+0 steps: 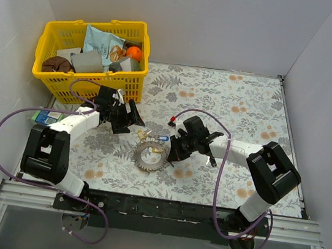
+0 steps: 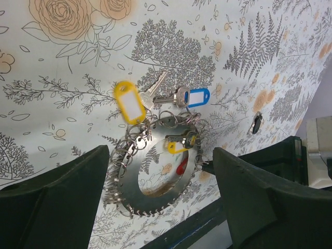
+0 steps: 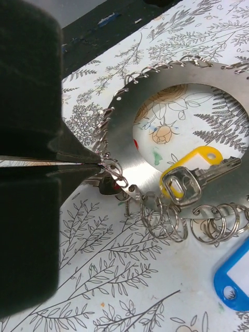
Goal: Put the keys on the keyring
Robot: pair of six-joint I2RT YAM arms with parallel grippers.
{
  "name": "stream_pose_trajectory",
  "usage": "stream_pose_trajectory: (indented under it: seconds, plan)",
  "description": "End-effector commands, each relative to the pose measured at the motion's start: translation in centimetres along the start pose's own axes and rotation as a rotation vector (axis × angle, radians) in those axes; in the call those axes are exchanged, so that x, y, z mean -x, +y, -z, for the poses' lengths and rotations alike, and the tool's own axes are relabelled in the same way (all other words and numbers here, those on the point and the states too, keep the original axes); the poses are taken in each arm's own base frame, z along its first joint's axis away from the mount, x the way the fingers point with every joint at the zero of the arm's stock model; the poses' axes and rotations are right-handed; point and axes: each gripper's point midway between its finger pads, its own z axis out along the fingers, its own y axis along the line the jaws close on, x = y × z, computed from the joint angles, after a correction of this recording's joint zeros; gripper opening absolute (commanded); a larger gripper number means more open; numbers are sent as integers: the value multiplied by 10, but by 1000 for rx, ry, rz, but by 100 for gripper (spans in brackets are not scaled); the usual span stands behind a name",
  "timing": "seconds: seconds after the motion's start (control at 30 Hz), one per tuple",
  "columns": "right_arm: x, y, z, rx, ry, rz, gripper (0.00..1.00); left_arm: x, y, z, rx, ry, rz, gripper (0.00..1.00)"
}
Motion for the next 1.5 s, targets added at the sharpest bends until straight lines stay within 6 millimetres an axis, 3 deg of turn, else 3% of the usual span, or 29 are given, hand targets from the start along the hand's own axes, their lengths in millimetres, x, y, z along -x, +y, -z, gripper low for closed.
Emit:
stream_pose_trajectory:
  seconds: [0.0,0.13,0.2,0.23,0.33,0.43,0.7,0.93,1.27,1.47]
  plan:
    - [19,7,5,18,-85,51,1,-1,-9,4,-43,-9,-11,81]
    - [24,9,7,18,-86,64,7,0,-12,7,-51,-24,-16,80]
    - [29,10,12,2,-87,71,19,1,-14,10,-47,-40,-32,80]
    - [33,10,15,-7,-95,77,30,1,-16,11,-47,-44,-39,80]
    - [52,14,26,-34,-130,102,48,-3,-20,11,-47,-45,-57,79]
    - [65,17,34,-48,-161,121,55,-11,-25,6,-40,-29,-77,78]
    - [75,21,38,-11,-172,119,57,-55,-39,-16,-15,72,-132,76]
    - [79,17,43,10,-192,82,56,-88,-32,-25,3,141,-101,64]
    - [82,17,44,39,-186,61,56,-109,-29,-40,40,188,-114,38]
    - [77,17,42,49,-175,62,57,-115,-3,-52,173,200,-137,36]
